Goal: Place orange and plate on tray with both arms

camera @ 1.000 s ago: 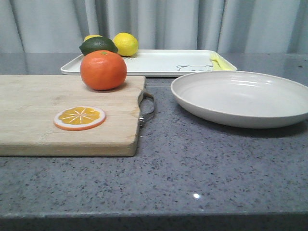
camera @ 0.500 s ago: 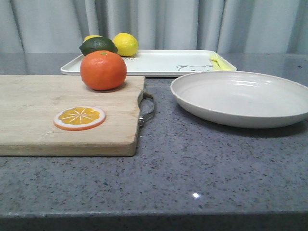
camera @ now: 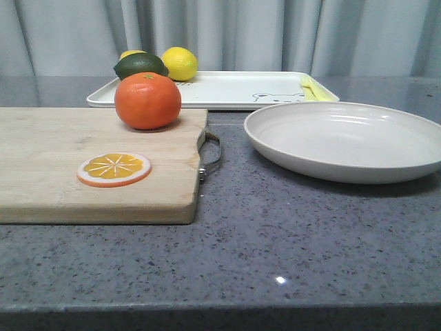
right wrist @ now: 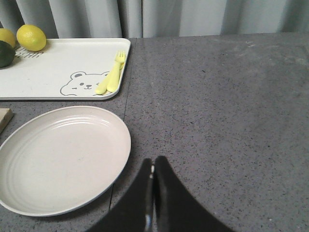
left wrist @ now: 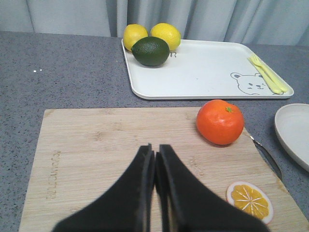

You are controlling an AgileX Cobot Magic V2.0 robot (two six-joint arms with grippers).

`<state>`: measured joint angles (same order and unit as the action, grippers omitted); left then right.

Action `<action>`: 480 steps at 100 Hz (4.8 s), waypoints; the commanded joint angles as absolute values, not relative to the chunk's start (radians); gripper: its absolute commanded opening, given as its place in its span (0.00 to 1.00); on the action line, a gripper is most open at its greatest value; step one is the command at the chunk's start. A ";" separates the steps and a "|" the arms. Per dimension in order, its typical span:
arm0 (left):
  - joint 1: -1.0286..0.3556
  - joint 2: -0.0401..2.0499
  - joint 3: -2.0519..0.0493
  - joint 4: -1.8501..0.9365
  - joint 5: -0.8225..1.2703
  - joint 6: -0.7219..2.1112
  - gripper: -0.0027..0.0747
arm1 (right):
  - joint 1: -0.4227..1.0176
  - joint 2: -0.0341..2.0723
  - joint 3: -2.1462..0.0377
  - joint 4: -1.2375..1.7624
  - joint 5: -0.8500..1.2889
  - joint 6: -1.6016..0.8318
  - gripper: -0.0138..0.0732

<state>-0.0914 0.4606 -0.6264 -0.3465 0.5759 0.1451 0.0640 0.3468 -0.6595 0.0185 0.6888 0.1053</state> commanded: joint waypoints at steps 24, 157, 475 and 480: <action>-0.100 0.475 -0.661 -0.369 0.511 0.229 0.56 | 0.067 0.365 -0.694 0.021 0.629 0.094 0.50; -0.381 1.256 -0.903 -1.299 0.245 1.399 0.85 | 0.067 0.365 -0.694 0.024 0.631 0.094 0.79; -0.757 1.904 -1.417 -1.340 0.381 1.427 0.86 | 0.067 0.365 -0.693 0.024 0.636 0.094 0.79; -0.757 1.904 -1.420 -1.340 0.381 1.432 0.87 | 0.067 0.365 -0.693 0.024 0.636 0.094 0.79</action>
<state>-0.7508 1.9519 -1.3859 -1.3173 0.3704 1.4176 0.0640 0.3468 -0.6595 0.0230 0.7119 0.1026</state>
